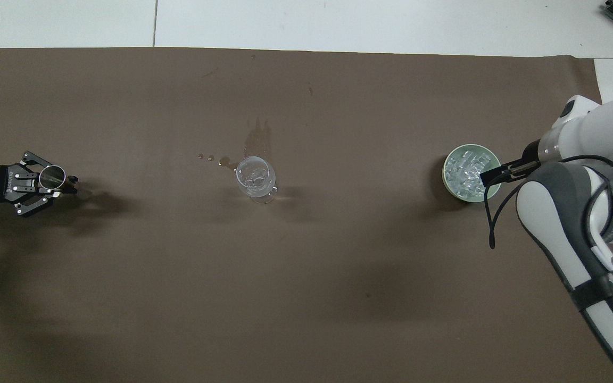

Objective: Pour wine and add ice with both arms

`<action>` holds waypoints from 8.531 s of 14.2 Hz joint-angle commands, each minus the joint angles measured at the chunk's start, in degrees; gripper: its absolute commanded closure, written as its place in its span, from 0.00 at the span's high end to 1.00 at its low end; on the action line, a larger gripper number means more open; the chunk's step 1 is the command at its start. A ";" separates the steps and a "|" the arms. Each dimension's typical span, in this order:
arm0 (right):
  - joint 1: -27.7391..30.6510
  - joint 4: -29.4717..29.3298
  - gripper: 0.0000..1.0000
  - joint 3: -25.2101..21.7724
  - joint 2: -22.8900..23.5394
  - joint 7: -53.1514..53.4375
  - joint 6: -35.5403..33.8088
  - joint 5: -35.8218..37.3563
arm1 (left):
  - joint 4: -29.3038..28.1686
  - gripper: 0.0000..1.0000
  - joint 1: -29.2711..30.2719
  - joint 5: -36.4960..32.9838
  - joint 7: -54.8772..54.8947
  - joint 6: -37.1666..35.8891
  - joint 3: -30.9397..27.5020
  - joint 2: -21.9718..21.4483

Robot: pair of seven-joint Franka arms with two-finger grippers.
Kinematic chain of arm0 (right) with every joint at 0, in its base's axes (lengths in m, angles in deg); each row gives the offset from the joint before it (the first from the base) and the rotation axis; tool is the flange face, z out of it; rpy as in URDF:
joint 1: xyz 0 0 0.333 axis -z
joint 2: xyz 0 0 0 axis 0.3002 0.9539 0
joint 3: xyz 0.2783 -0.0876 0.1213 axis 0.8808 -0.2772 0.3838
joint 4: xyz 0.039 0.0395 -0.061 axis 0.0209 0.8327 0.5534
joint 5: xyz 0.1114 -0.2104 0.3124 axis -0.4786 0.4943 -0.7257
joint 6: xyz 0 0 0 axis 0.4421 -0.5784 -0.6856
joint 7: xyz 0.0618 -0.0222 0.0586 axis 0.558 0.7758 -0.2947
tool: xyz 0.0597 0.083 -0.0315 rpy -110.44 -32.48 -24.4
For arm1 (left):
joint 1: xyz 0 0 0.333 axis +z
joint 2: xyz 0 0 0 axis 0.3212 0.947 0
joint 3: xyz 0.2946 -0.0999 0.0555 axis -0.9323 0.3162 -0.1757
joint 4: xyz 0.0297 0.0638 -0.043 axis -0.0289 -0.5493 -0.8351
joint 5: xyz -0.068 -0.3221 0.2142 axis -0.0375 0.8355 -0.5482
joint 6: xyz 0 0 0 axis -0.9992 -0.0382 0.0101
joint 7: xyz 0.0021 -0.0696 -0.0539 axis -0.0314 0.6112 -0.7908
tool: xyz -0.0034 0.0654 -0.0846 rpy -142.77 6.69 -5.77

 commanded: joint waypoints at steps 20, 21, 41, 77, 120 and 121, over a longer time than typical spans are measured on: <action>-0.66 5.63 0.64 1.02 6.81 1.12 15.49 -0.70 | 0.67 0.00 2.39 2.31 5.12 -0.19 0.37 6.70; -0.66 5.72 0.64 1.02 6.81 0.60 15.49 -0.70 | 0.67 0.00 2.39 2.31 5.20 -0.09 0.45 6.70; -0.57 3.70 0.00 1.02 6.99 3.84 14.27 -1.32 | 1.73 0.62 2.65 -0.06 4.15 0.35 0.28 5.91; -3.03 -18.63 0.00 25.72 -1.55 44.28 -8.07 -0.53 | 6.03 0.93 -31.98 -54.99 -134.72 10.89 -2.71 -34.26; -8.13 -28.12 0.03 39.61 22.10 72.31 11.10 23.82 | 8.32 1.00 -43.93 -54.90 -126.90 8.43 -13.96 -37.16; -8.13 -28.03 0.08 39.78 22.10 72.32 11.10 23.82 | 8.32 1.00 -43.76 -54.90 -126.81 8.43 -13.96 -37.16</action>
